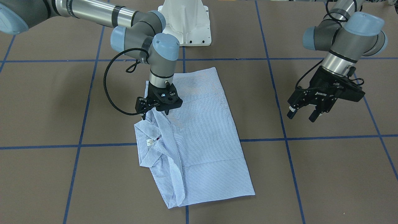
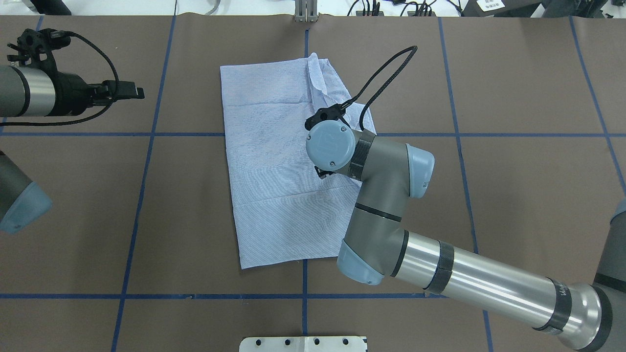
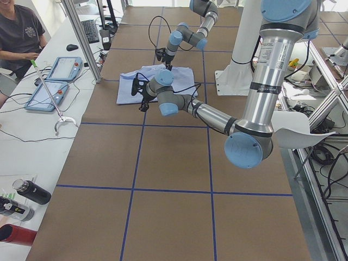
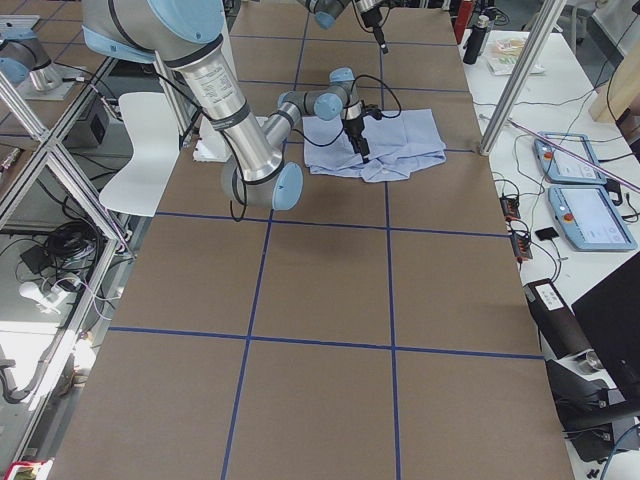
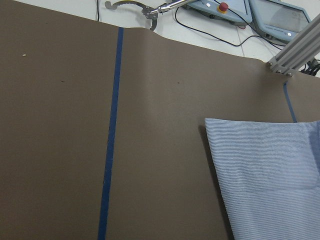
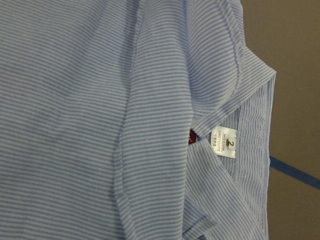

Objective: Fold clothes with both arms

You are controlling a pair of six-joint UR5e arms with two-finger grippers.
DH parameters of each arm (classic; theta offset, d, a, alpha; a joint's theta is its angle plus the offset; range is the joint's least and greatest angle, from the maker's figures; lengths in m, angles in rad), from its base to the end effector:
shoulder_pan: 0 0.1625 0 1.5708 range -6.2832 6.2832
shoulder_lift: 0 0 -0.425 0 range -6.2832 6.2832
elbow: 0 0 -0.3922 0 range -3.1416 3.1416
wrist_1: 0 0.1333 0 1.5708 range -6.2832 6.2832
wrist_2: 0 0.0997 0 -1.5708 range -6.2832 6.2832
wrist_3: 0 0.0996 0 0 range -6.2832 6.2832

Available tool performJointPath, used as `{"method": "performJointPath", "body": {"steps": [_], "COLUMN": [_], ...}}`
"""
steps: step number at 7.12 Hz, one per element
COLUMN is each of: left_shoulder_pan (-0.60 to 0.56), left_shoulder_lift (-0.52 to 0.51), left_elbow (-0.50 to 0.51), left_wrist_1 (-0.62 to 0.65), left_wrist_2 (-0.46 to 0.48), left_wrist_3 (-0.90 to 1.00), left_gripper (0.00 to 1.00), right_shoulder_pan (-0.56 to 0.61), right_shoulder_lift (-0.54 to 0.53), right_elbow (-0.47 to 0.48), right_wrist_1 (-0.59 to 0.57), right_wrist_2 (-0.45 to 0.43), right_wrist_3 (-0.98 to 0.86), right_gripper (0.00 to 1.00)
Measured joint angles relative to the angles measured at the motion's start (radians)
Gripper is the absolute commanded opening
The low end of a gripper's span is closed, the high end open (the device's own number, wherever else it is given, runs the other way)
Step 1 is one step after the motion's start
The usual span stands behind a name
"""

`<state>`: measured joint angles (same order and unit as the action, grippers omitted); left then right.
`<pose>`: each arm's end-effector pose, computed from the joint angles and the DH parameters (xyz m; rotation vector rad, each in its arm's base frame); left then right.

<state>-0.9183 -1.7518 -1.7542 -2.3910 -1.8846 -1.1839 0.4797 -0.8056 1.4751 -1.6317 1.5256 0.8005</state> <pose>0.2635 -0.5138 0.3841 0.4948 1.1031 -0.2796 -0.5934 -0.4640 0.2503 0.3928 -0.4693 -0.2678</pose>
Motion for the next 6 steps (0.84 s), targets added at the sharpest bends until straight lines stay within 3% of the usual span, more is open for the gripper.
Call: {"method": "performJointPath", "body": {"steps": [4,6], "left_shoulder_pan": [0.001,0.001], "left_shoulder_lift": [0.015,0.022], "left_elbow": [-0.021,-0.035], "left_wrist_1": [-0.002,-0.001], "left_wrist_2": [-0.002,-0.002], "left_wrist_3": [-0.002,-0.002], "left_gripper": [1.00,1.00], "right_shoulder_pan": [0.043,0.098], "right_shoulder_lift": [-0.024,-0.104], "right_elbow": [-0.012,0.015], "right_wrist_1": [0.011,0.029], "right_wrist_2": [0.008,0.013], "right_wrist_3": [-0.084,-0.191], "right_gripper": [1.00,1.00]}}
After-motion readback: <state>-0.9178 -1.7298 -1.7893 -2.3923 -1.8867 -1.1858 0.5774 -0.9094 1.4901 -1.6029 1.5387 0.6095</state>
